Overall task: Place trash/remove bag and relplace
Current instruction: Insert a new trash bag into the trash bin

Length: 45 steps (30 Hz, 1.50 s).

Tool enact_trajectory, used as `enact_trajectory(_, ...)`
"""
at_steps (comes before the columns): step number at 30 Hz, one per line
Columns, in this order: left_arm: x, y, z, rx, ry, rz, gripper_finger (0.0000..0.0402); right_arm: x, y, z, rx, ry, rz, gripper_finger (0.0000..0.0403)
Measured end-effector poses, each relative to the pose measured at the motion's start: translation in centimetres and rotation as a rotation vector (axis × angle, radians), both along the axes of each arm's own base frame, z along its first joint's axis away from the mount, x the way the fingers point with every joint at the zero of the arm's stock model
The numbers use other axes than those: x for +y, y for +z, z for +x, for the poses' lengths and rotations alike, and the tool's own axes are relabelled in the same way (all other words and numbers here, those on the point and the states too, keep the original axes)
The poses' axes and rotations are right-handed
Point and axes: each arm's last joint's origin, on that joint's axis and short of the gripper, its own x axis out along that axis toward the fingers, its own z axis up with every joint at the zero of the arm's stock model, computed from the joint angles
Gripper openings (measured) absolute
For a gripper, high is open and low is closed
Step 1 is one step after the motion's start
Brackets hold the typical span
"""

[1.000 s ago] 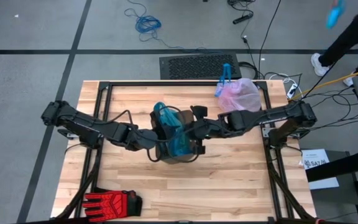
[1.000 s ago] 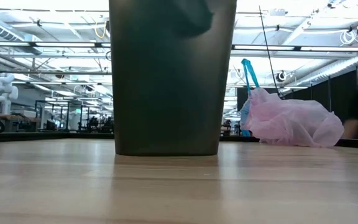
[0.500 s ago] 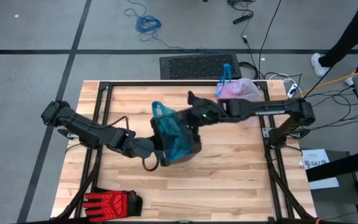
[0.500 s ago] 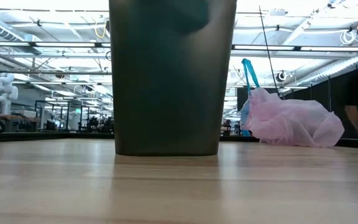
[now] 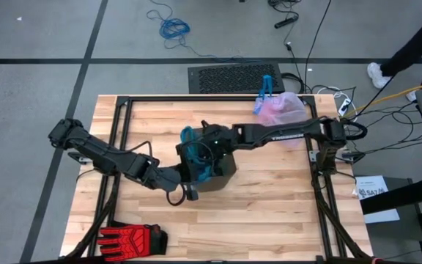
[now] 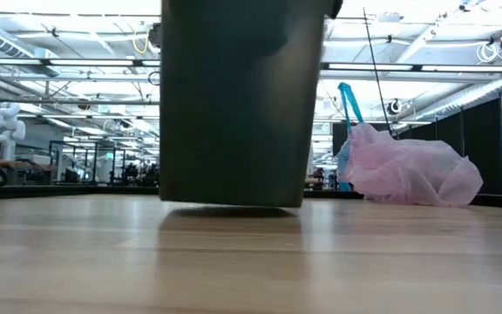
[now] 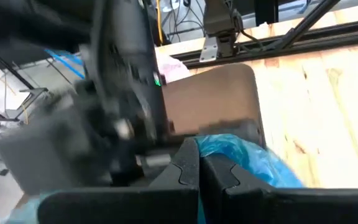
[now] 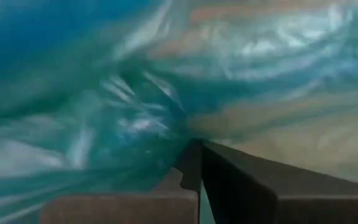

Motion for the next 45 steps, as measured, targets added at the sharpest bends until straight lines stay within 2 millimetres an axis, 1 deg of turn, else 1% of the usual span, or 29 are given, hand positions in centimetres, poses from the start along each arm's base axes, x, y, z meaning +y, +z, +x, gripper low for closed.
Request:
enact_trajectory(3,-0.3,-0.1,-0.1,0.002,-0.004,-0.001,0.0000,0.3,-0.7,0.0,0.043,-0.008,0.021,0.0000)
enact_trajectory(5,-0.3,-0.1,-0.2,0.006,-0.004,0.000,0.0000,0.5,-0.1,-0.3,0.029,-0.012,0.032,0.0000)
enact_trajectory(10,-0.2,-0.2,-0.2,0.011,0.011,0.010,0.0000,1.1,3.0,-1.8,-0.043,-0.027,0.021,0.0000)
enact_trajectory(14,-0.2,-0.2,-0.2,0.012,0.013,0.013,0.0000,1.6,5.8,-3.6,-0.106,-0.060,-0.067,0.0006)
enact_trajectory(18,-0.1,-0.2,-0.2,0.020,0.015,0.017,0.0000,1.9,8.5,-5.7,-0.175,-0.054,-0.135,0.0031)
enact_trajectory(23,-0.1,-0.2,-0.2,0.025,0.012,0.028,0.0000,2.7,10.7,-7.5,-0.237,-0.035,-0.126,0.0090)
enact_trajectory(26,-0.1,-0.2,-0.2,0.036,0.002,0.059,0.0003,3.2,10.8,-7.7,-0.235,-0.046,-0.073,0.0133)
enact_trajectory(32,-0.1,-0.2,-0.2,0.040,-0.004,0.080,0.0038,3.5,10.4,-7.5,-0.154,-0.095,0.256,0.0217)
enact_trajectory(35,-0.1,-0.2,-0.2,0.042,0.001,0.100,0.0057,3.3,10.4,-7.5,-0.136,-0.140,0.333,0.0250)
enact_trajectory(38,0.0,-0.1,-0.2,0.038,0.023,0.112,0.0071,3.3,10.4,-7.5,-0.125,-0.167,0.367,0.0270)
enact_trajectory(41,0.0,-0.1,-0.2,0.037,0.033,0.117,0.0082,3.3,10.0,-7.1,-0.102,-0.186,0.395,0.0277)
enact_trajectory(45,0.0,-0.1,-0.3,0.036,0.037,0.120,0.0088,3.4,8.5,-6.4,-0.028,-0.217,0.410,0.0279)
